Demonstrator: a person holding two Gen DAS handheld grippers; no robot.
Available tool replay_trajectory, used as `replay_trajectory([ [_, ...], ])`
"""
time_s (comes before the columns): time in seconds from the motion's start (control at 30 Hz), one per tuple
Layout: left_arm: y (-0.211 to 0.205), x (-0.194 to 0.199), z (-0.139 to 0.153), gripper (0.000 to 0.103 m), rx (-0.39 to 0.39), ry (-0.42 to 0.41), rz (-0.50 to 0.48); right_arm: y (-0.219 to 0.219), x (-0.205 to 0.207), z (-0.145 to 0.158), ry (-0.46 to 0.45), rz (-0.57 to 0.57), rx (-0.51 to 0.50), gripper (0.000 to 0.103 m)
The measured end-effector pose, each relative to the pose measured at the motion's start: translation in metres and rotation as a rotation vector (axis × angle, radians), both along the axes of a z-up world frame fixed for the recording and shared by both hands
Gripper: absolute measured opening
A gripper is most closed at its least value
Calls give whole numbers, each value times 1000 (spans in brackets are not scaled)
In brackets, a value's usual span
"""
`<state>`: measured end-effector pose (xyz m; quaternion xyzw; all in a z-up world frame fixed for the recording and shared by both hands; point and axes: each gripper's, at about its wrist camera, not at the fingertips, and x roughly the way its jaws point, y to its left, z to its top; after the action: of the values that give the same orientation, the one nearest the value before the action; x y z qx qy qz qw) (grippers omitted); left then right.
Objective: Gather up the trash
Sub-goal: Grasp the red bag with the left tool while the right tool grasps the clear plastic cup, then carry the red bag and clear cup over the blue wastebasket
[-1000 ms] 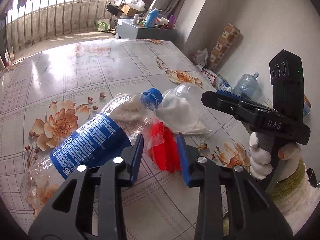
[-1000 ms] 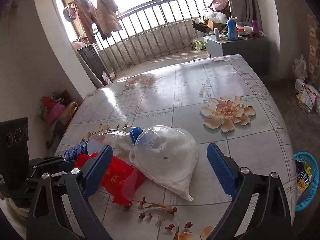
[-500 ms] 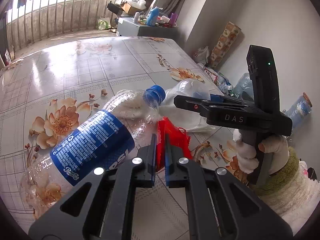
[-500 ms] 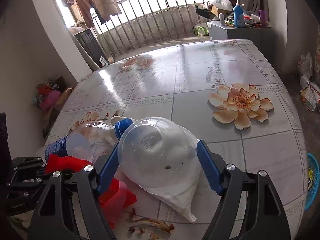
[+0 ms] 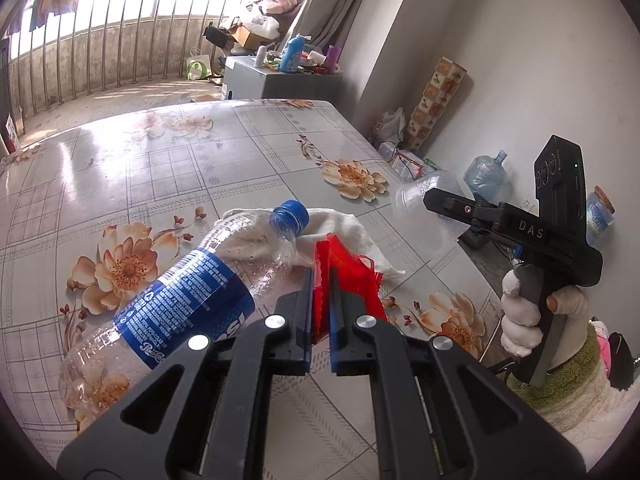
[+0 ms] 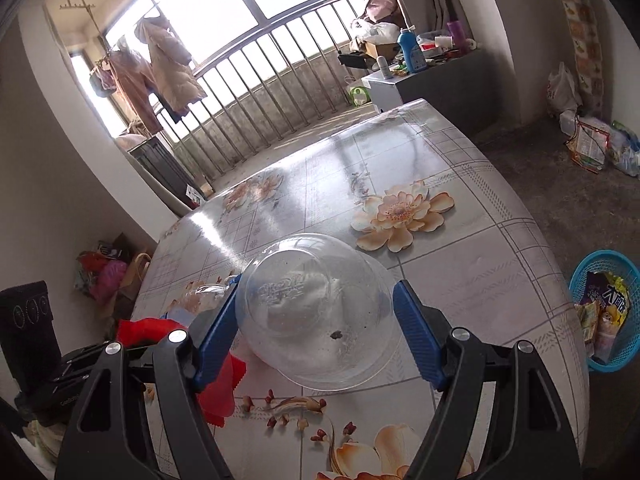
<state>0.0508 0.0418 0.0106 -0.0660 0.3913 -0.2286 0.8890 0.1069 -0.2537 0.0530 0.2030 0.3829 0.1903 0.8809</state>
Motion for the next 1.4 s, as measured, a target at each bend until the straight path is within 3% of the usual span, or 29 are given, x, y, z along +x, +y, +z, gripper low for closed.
replay_trajectory([
  [0.43, -16, 8, 31, 4, 56, -70, 3, -39, -14, 6, -23, -82, 53, 74],
  [0.97, -37, 16, 43, 4, 98, -95, -4, -62, -27, -3, -24, -141, 103, 74],
  [1.2, -66, 26, 47, 4, 87, -101, -63, -79, -36, -1, -44, -181, 119, 74],
  [1.4, -121, 48, 53, 4, 60, -102, -187, -128, -50, 5, -73, -313, 129, 74],
])
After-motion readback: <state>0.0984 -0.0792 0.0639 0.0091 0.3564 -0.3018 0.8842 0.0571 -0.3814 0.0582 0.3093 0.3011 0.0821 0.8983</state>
